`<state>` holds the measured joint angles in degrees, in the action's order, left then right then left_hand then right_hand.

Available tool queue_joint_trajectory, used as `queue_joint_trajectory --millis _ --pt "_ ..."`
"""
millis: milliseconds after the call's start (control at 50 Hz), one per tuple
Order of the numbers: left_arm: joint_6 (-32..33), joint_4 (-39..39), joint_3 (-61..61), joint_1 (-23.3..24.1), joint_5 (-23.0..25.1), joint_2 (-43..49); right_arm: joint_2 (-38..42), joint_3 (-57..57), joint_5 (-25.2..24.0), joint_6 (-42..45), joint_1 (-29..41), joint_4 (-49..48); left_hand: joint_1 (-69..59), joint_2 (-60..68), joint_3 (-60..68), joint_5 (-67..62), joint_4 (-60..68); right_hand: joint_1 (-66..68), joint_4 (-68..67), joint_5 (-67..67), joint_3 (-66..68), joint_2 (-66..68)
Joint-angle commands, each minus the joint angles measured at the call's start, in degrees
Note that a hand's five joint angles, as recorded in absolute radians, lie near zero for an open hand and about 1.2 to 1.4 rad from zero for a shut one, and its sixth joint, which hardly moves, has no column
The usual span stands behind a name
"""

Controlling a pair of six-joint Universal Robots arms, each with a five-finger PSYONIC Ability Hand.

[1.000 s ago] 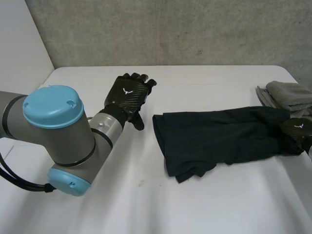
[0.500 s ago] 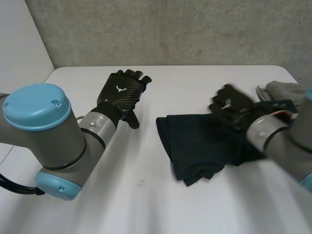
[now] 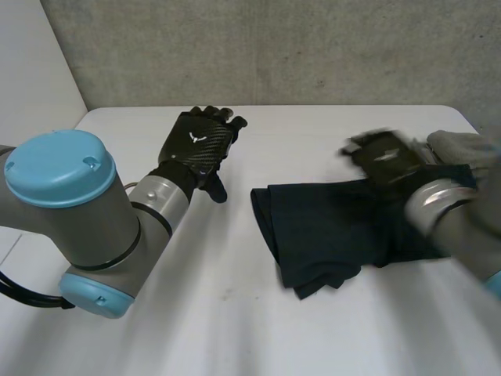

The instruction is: Fold the laundry.

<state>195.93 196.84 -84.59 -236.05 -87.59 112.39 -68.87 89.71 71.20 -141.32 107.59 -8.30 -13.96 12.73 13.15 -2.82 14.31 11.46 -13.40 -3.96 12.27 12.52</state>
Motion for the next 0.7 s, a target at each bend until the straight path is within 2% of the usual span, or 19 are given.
queue_joint_trajectory --millis 20,100,220,260,440,580,700 --pt "-0.11 -0.05 -0.57 0.15 0.06 0.55 -2.15 5.63 -5.18 -24.38 -23.97 -0.05 3.07 -1.84 -2.26 1.93 -3.42 2.30 -0.36 0.20 1.48 1.24" --pt "-0.11 -0.05 -0.66 0.15 0.14 0.82 -1.62 8.80 -7.48 -15.17 -29.53 -0.14 3.07 -1.84 -2.26 1.93 -3.42 6.69 -4.75 -4.19 5.88 5.63" --pt "-0.02 0.04 -0.66 0.15 0.14 1.61 1.89 10.13 -8.36 -5.91 -33.05 -0.75 3.07 -1.84 -2.26 1.93 -3.42 8.71 -6.77 -6.21 7.90 7.66" --pt "-0.11 0.04 -0.66 0.15 0.14 1.78 3.56 9.87 -8.62 -4.76 -33.93 -0.93 3.07 -1.84 -2.26 1.93 -3.42 13.73 -11.78 -11.22 12.91 12.67" --pt "-0.11 0.04 -0.66 0.15 0.14 2.49 6.91 8.99 -11.26 -4.58 -34.29 -4.44 3.07 -1.84 -2.26 1.93 -3.42 20.82 -18.88 -18.32 20.01 19.77" --pt "-0.20 0.04 -0.66 0.06 0.23 2.40 7.96 8.64 -12.40 -4.84 -34.55 -5.94 3.07 -1.84 -2.26 1.93 -3.42 22.84 -20.90 -20.34 22.03 21.78" --pt "-0.20 -0.05 -0.66 0.06 0.23 2.40 8.49 8.29 -13.99 -4.84 -34.11 -7.52 3.07 -1.84 -2.26 1.93 -3.42 29.57 -27.63 -27.06 28.75 28.51"
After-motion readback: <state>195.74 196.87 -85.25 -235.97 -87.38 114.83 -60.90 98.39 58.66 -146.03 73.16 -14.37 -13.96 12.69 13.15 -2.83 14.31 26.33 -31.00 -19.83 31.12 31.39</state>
